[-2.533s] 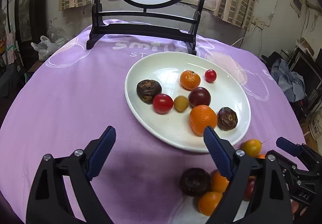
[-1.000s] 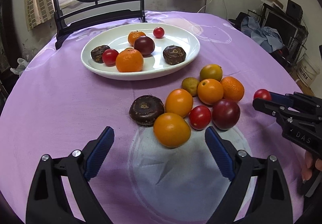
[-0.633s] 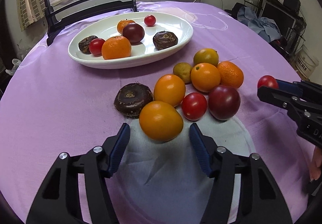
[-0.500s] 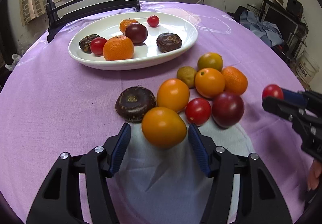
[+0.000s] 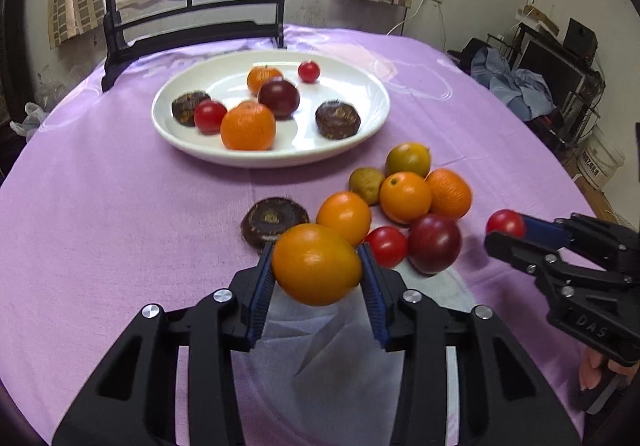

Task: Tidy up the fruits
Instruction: 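Carry the red tomato and orange over the white plate and open both tools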

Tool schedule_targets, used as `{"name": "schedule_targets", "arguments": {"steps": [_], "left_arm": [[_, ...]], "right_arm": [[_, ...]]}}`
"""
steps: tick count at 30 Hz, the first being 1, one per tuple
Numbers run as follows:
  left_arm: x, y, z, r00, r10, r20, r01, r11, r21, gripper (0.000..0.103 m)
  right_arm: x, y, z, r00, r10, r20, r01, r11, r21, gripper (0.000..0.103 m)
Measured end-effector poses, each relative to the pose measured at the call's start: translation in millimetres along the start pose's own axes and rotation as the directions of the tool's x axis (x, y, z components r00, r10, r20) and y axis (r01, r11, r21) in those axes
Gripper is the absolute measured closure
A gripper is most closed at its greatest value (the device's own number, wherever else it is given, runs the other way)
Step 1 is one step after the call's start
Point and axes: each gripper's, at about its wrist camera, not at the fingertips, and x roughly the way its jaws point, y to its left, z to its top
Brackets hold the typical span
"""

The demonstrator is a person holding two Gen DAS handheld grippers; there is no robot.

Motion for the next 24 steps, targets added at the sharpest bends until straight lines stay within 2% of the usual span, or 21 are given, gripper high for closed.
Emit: {"name": "schedule_targets", "arguments": {"steps": [3, 8, 11, 15, 21, 24], "left_arm": [[-8.7, 5.1, 6.1, 1.0, -0.002, 0.012, 0.002, 1.0, -0.022, 0.063], [-14.0, 15.7, 24.8, 1.0, -0.007, -0.003, 0.007, 0.999, -0.051, 0.063], [-12.5, 18.3, 42.2, 1.0, 0.027, 0.003, -0.027, 0.999, -0.035, 0.063], [-4.1, 26.6, 66.4, 0.997, 0.07, 0.017, -0.069, 0.997, -0.04, 0.063], [25.9, 51.7, 94.1, 0.985, 0.173, 0.003, -0.173, 0.982, -0.076, 0.063], [38.9, 63.9, 104.5, 0.982, 0.189, -0.011, -0.19, 0.976, -0.104, 0.063]], "right_arm": [[-1.7, -0.6, 1.4, 0.996, 0.091, -0.006, -0.091, 0.995, 0.051, 0.071], [-12.4, 16.9, 19.3, 0.989, 0.15, 0.021, -0.15, 0.988, 0.02, 0.072], [-14.4, 29.5, 41.7, 0.99, 0.131, 0.049, -0.128, 0.991, -0.046, 0.072], [3.5, 42.7, 76.7, 0.993, 0.1, 0.068, -0.093, 0.99, -0.106, 0.072], [55.8, 50.3, 110.7, 0.998, 0.065, 0.006, -0.063, 0.991, -0.116, 0.072], [75.8, 53.5, 119.1, 0.998, 0.058, -0.025, -0.061, 0.991, -0.12, 0.072]]}}
